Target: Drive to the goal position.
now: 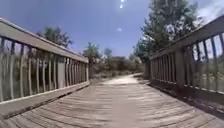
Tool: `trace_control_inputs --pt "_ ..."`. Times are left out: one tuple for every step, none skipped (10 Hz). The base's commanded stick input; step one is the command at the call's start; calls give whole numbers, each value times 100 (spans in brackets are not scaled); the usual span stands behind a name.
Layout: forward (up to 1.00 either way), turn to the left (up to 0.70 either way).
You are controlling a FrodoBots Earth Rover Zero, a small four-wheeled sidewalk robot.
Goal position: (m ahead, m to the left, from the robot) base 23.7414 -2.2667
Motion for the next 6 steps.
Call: trace_control_inputs --pt "50 0" --pt "50 0" --pt "50 0" --pt "50 0" --pt "50 0" --pt "50 0"
